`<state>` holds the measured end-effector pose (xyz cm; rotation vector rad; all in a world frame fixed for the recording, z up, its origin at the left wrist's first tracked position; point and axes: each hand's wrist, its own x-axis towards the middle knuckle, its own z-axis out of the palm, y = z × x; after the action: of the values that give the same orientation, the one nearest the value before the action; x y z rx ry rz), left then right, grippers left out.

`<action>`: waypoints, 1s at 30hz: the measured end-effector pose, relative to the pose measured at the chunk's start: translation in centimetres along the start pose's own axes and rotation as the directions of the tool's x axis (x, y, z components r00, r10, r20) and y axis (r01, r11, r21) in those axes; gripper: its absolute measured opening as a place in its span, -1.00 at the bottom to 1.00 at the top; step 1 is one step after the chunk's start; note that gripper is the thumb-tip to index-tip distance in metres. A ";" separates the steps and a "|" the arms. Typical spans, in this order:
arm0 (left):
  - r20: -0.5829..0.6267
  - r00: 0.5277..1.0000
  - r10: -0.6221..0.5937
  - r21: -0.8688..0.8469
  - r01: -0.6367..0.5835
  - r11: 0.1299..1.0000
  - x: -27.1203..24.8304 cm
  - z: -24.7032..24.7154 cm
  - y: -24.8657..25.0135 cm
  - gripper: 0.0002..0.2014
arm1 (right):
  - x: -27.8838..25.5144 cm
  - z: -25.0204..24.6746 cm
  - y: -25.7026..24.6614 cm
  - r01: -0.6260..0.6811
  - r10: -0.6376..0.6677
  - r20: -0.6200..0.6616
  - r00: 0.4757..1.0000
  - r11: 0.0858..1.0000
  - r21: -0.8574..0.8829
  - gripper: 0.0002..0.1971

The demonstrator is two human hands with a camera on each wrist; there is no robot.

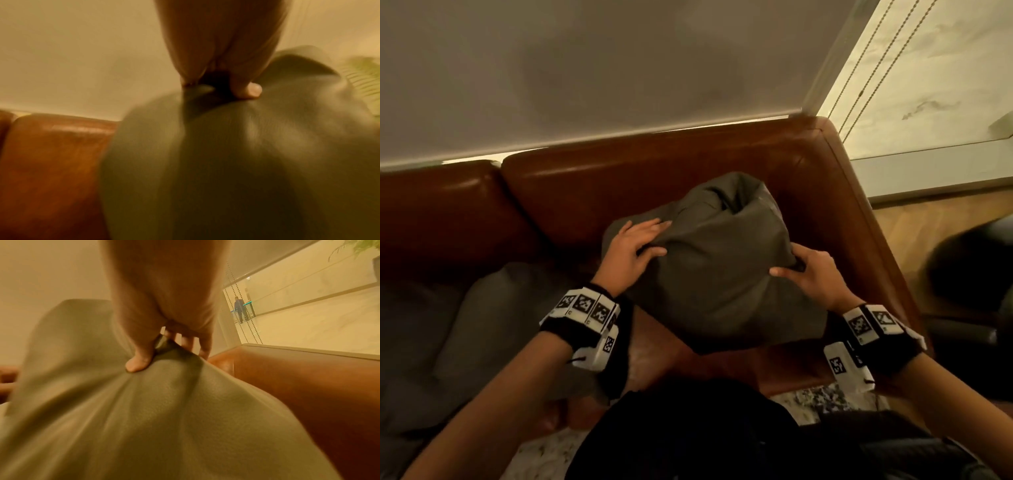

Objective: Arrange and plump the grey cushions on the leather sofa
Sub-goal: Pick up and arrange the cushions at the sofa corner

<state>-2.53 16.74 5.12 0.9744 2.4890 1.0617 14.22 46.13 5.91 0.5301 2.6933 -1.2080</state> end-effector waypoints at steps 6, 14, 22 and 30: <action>0.247 0.837 -0.489 0.167 0.460 0.872 0.2 1.8 -3.0 -0.44 | 0.9 4.9 2.7 -0.174 0.215 0.017 0.976 0.833 -0.526 -0.64; 0.173 0.606 -0.776 0.095 0.774 0.626 -8.0 -2.5 -10.0 -0.63 | 3.9 8.6 5.3 -0.430 0.523 0.073 0.849 0.764 -0.480 -0.31; -0.047 0.557 -0.829 0.041 0.830 0.556 -12.1 -8.7 -15.2 -0.67 | 2.5 7.0 4.4 -0.382 0.491 0.141 0.860 0.801 -0.461 -0.53; -0.132 0.522 -0.843 -0.065 0.844 0.532 -12.0 -13.1 -17.7 -0.67 | -0.1 5.3 4.8 -0.509 0.566 -0.004 0.824 0.738 -0.443 -0.53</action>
<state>-8.36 -7.33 1.33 -0.4084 2.5378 0.7631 16.02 45.18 -0.94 1.0215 2.3196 -0.4550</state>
